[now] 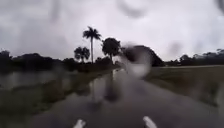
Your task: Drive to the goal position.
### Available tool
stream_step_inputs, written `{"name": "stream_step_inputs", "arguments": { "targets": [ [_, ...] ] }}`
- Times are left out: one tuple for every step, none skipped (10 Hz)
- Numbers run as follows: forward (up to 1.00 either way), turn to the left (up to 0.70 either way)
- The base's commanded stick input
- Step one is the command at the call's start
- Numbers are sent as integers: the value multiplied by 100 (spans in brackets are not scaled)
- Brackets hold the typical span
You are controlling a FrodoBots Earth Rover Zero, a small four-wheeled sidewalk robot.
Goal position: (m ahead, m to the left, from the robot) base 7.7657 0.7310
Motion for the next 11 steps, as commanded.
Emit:
{"name": "stream_step_inputs", "arguments": {
  "targets": [
    [85,0],
    [85,0],
    [85,0],
    [85,0],
    [85,0],
    [85,0],
    [85,0],
    [85,0],
    [85,0],
    [85,-1],
    [85,-4]
  ]
}}
